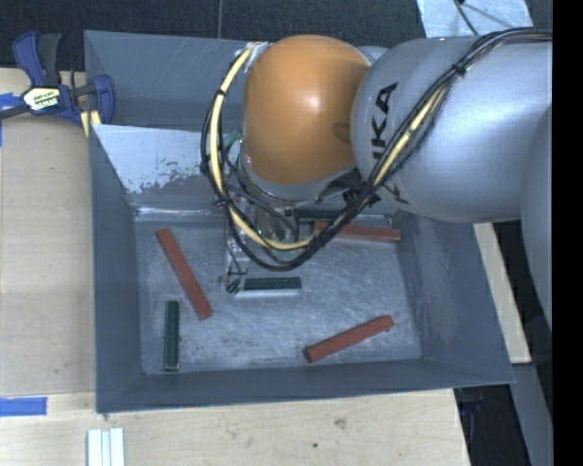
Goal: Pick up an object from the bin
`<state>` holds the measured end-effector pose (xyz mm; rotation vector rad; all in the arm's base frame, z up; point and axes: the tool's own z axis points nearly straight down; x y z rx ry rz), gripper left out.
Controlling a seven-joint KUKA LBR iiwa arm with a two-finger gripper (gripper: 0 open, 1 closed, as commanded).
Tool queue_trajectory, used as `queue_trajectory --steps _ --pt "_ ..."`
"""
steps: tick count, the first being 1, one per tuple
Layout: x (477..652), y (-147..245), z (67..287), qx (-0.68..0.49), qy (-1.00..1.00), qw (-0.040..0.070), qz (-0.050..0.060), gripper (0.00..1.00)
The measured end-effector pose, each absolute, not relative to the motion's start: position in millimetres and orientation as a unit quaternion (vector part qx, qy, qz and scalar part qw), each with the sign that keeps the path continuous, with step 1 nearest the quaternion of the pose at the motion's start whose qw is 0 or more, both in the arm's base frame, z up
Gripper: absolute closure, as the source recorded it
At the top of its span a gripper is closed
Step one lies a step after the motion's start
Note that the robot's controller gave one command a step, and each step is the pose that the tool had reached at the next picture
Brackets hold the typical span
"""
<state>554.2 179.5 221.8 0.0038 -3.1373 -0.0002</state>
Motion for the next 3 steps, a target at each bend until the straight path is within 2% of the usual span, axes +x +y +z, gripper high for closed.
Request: queue_trajectory --steps 1,2,3 --pt "594.4 72 141 0.140 -0.990 0.001 0.002 0.00" --pt "547.4 11 67 0.169 -0.986 0.002 0.000 0.00" --pt "584.7 62 71 0.004 -1.000 -0.003 -0.002 0.00"
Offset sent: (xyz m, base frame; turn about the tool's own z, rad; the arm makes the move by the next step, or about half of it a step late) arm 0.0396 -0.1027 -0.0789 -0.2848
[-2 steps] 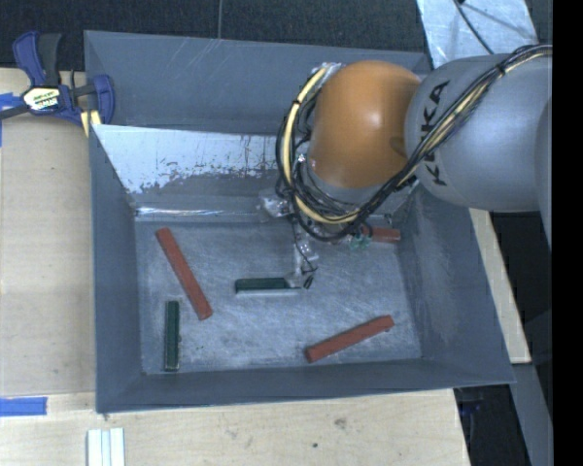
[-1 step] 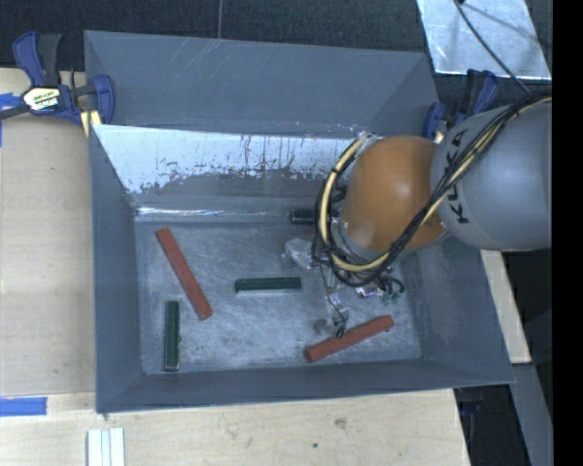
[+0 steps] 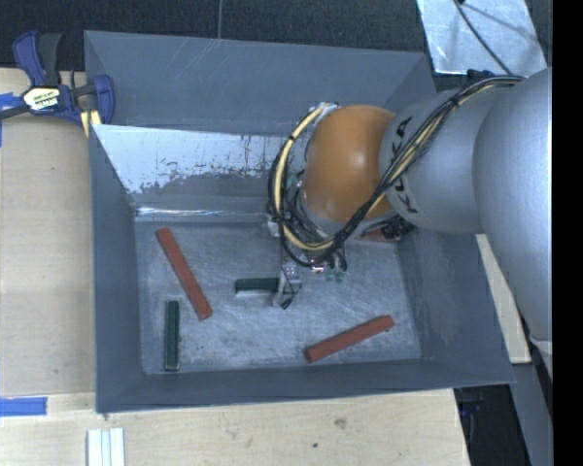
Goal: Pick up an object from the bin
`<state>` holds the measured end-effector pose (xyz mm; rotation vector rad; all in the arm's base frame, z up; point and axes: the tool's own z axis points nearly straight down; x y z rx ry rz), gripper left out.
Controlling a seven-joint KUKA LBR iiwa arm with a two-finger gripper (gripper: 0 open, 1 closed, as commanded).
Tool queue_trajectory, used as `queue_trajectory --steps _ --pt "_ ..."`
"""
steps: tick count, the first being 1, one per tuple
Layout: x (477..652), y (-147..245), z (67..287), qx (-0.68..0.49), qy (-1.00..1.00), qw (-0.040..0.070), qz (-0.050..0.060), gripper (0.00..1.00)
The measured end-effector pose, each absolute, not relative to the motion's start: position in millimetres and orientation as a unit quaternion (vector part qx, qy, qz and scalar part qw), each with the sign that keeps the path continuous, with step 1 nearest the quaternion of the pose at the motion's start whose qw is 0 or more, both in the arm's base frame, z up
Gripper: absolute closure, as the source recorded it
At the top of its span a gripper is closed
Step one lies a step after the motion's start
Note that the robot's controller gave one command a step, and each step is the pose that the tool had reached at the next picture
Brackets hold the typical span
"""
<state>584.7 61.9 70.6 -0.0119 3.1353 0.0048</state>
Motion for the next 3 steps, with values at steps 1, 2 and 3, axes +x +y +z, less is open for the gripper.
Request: queue_trajectory --steps 1,2,3 --pt "585.7 60 72 -0.002 1.000 0.005 0.001 1.00" --pt "563.7 44 199 0.022 1.000 0.006 0.000 1.00" --pt "604.4 -12 278 0.041 0.999 0.007 -0.001 1.00"
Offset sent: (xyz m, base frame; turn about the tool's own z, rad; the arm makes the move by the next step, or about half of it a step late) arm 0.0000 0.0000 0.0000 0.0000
